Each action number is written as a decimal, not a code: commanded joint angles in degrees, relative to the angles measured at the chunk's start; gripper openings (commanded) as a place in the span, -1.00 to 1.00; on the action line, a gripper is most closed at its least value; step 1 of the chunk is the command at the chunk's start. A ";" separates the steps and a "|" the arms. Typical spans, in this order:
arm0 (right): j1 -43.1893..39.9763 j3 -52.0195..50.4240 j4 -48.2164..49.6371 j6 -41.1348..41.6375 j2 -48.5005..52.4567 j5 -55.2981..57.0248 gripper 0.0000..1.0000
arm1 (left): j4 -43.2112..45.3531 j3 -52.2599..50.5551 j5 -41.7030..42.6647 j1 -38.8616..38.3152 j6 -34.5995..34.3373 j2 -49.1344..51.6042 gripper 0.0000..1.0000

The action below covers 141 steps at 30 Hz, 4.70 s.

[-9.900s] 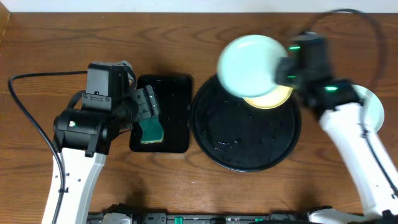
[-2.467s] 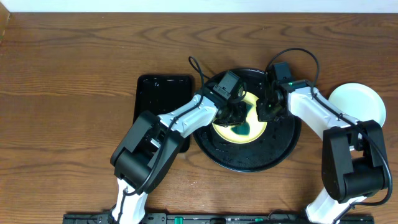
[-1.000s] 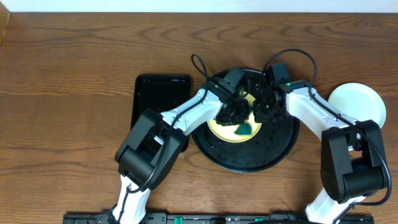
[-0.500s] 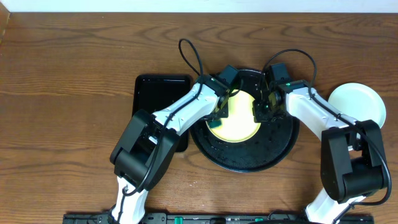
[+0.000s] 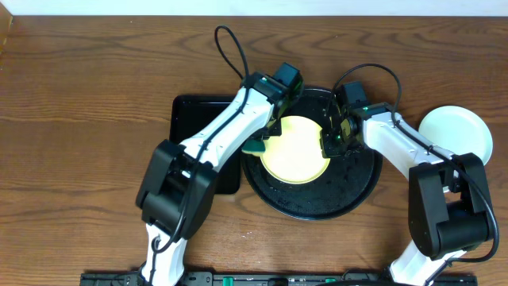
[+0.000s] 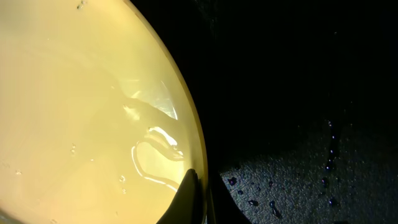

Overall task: Clean dirty plates on tray and stack at the side
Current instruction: 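Return the sponge to the black rectangular tray with the left gripper, then tilt up the yellow plate with the right gripper and lift it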

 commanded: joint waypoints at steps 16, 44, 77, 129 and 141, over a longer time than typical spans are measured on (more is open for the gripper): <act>-0.55 -1.25 -0.33 -1.09 1.64 4.48 -0.98 | 2.69 -16.13 7.45 17.92 10.86 -11.67 -0.71; 0.31 9.11 -0.42 -3.04 -9.99 -1.75 -0.98 | -5.18 -12.70 13.03 19.63 13.66 -47.17 0.61; 33.81 11.13 35.26 -18.23 -6.78 39.23 -0.98 | -5.18 -12.70 13.03 19.65 13.66 -48.11 0.62; 33.83 11.13 45.86 -34.34 -8.41 40.98 -0.98 | -5.18 -12.70 13.00 19.63 13.66 -48.11 0.62; 32.74 11.13 46.34 -29.73 -8.41 43.74 -0.98 | -5.18 -12.70 13.03 19.65 13.66 -48.11 0.63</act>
